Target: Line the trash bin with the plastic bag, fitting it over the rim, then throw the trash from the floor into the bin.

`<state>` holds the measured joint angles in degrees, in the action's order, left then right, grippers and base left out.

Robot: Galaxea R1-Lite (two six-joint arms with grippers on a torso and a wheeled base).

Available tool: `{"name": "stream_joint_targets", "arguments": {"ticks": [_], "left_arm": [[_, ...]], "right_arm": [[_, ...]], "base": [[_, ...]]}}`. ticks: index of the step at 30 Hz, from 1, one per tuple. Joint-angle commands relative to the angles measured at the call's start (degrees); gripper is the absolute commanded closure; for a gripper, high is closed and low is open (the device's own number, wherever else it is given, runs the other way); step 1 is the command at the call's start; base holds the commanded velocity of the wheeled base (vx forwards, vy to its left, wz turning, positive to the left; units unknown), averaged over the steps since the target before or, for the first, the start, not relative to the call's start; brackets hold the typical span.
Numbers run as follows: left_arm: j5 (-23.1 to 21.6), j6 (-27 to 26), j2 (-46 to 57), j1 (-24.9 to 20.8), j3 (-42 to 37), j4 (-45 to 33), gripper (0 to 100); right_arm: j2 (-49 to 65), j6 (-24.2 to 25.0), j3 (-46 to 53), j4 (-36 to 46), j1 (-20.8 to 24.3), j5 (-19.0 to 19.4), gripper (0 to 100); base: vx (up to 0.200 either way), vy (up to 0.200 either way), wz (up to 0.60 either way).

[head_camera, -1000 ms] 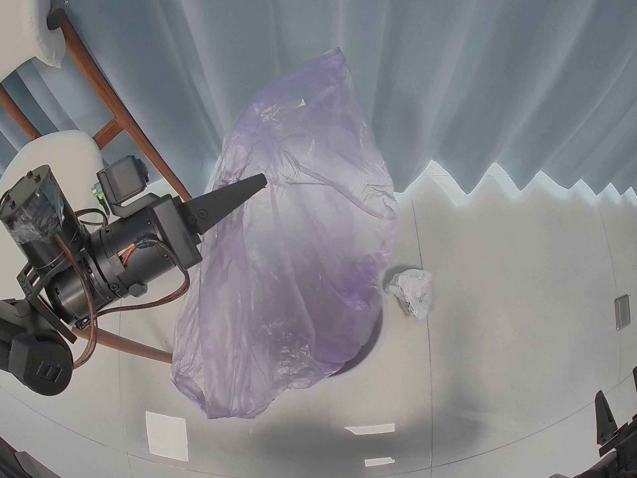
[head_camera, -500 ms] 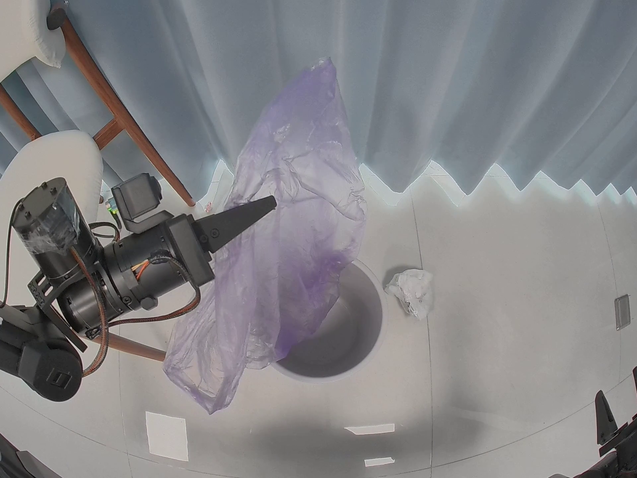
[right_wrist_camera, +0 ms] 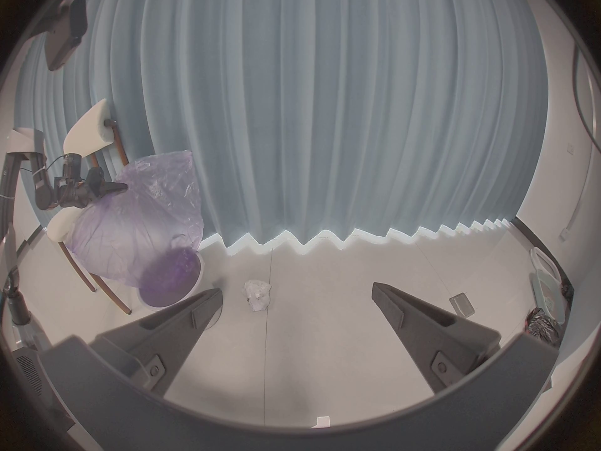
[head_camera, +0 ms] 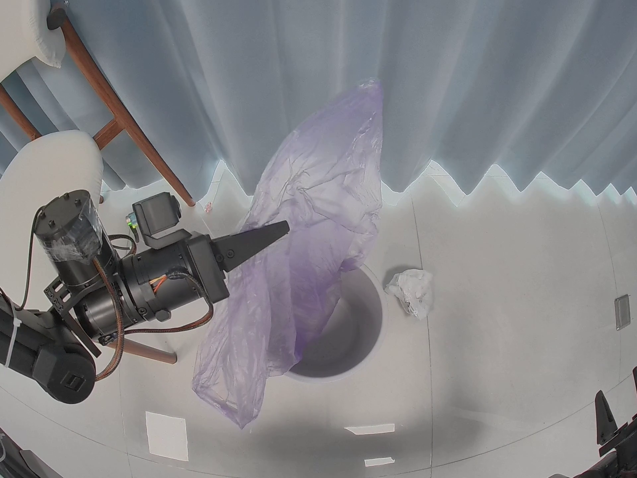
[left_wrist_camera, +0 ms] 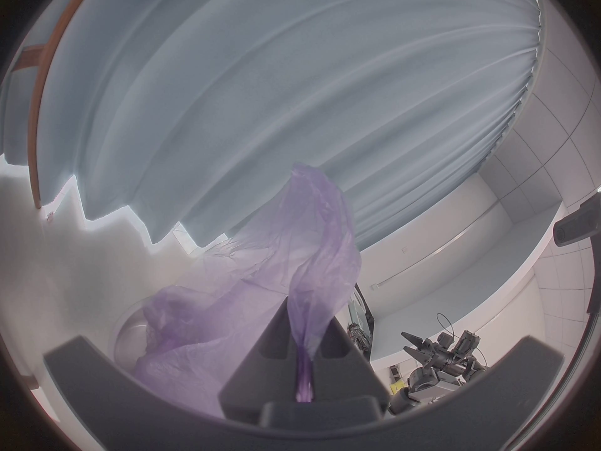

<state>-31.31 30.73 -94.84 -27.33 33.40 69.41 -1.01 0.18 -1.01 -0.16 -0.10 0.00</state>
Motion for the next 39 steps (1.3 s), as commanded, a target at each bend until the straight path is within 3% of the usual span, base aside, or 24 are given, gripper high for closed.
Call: {"name": "stream_joint_targets", "arguments": {"ticks": [1, 6, 12, 20, 39], "left_arm": [[0.0, 0.0, -2.8, 0.4, 0.2, 0.0, 100], [0.3, 0.4, -7.0, 2.1, 2.5, 0.9, 100], [0.0, 0.6, -8.8, 2.1, -1.1, 7.1, 100], [0.1, 0.4, -12.0, 1.9, -3.1, 13.1, 100], [0.5, -0.1, -11.6, -1.1, -9.5, 13.3, 100]], "right_arm": [[1.0, 0.0, 1.0, 0.0, 0.0, 0.1, 0], [1.0, 0.0, 1.0, 0.0, 0.0, 0.1, 0], [1.0, 0.0, 1.0, 0.0, 0.0, 0.0, 0], [1.0, 0.0, 1.0, 0.0, 0.0, 0.0, 0], [1.0, 0.0, 1.0, 0.0, 0.0, 0.0, 0]], "base": [[0.0, 0.0, 0.0], [0.0, 0.0, 0.0], [0.0, 0.0, 0.0], [0.2, 0.0, 0.0], [0.011, 0.0, 0.0]]}}
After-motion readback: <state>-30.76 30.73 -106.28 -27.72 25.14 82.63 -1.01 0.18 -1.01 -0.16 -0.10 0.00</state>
